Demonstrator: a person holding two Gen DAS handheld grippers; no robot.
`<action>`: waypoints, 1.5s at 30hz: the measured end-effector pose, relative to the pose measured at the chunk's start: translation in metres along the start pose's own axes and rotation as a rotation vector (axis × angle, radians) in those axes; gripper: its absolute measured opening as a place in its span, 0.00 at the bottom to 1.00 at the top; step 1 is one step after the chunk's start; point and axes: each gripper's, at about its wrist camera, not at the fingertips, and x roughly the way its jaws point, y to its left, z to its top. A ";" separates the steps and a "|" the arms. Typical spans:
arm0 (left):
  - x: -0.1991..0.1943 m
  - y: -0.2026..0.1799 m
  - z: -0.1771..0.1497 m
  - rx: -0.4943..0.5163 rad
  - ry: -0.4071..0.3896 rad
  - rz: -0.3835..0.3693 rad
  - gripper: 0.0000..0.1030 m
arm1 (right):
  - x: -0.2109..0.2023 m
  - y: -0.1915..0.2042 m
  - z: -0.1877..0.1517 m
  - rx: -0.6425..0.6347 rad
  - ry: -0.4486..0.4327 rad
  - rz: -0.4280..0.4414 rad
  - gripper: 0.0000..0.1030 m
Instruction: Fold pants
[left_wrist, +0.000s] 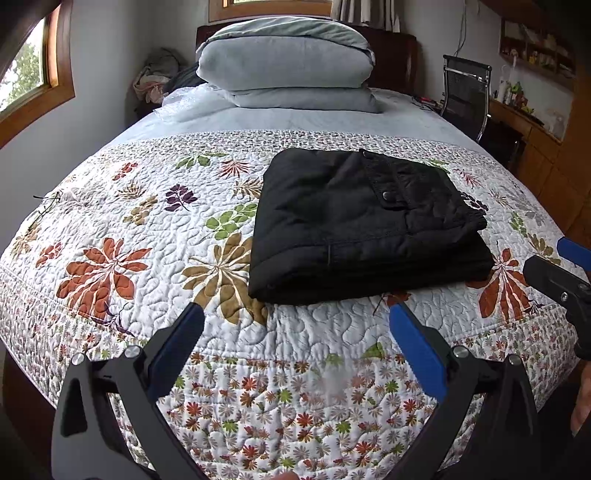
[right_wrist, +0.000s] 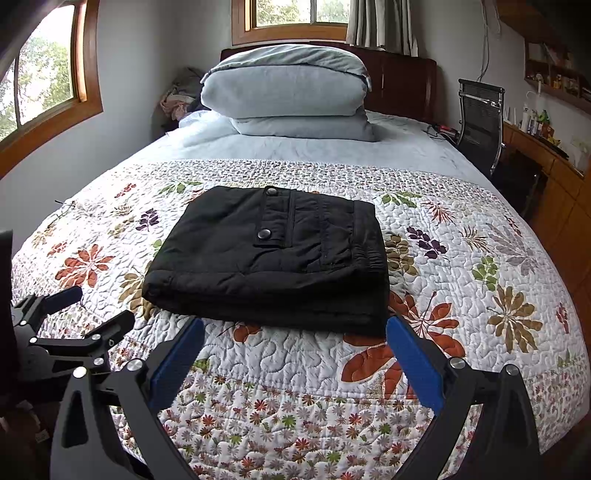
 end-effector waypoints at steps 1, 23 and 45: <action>0.000 0.000 0.000 0.000 -0.001 0.000 0.97 | 0.000 -0.001 0.000 0.004 -0.001 0.000 0.97; -0.005 -0.007 0.000 -0.007 -0.016 0.007 0.97 | -0.005 -0.003 -0.002 0.003 -0.018 -0.009 0.97; -0.021 -0.005 0.008 0.002 -0.058 0.035 0.97 | -0.007 -0.008 0.000 0.004 -0.029 -0.025 0.97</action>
